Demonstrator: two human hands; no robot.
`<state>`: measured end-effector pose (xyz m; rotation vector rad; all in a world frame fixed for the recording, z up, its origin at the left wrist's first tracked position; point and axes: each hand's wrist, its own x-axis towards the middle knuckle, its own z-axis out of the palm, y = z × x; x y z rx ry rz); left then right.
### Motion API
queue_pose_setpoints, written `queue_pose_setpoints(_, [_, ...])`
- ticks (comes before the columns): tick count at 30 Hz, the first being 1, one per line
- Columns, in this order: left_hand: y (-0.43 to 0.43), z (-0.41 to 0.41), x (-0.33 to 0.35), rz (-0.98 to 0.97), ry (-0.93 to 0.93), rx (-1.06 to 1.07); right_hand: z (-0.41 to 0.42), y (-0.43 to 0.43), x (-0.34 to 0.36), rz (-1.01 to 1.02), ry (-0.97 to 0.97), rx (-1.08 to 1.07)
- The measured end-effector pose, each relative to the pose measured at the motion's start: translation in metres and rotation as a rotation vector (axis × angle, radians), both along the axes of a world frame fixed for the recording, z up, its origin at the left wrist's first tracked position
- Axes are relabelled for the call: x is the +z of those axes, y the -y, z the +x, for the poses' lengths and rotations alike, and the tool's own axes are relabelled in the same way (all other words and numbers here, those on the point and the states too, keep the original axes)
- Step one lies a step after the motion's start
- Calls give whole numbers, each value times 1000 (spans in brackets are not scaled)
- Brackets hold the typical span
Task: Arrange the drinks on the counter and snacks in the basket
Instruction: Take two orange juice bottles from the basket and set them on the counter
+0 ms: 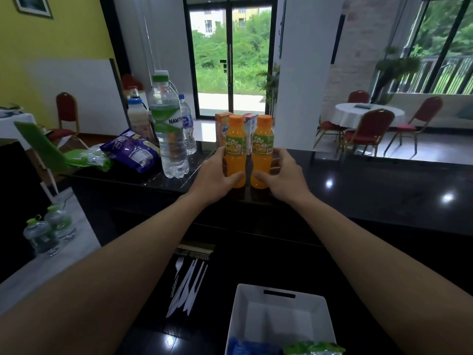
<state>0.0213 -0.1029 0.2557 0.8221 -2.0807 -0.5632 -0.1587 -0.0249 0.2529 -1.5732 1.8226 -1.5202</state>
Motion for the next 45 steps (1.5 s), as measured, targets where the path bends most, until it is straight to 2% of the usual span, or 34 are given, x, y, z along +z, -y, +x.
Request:
queue_pose_setpoints(12, [44,-27,1,166,-23,225,-10,49,-1,77,-23,-38])
queue_pose_setpoints(21, [88,-38,-5,191,2,311,-18,96,-1,105,-49,-69])
queue_pose_setpoints(30, [105,-41,-11,227,-34,327,-17,116,-13,29,-26,-122])
queue_pose_setpoints(36, [106,-39,-13,233,-27,306,-20,114,-14,90,-55,-55])
queue_pose_setpoints(45, [109,-42,-15,224,-35,345,-16,116,-16,91,-43,-142])
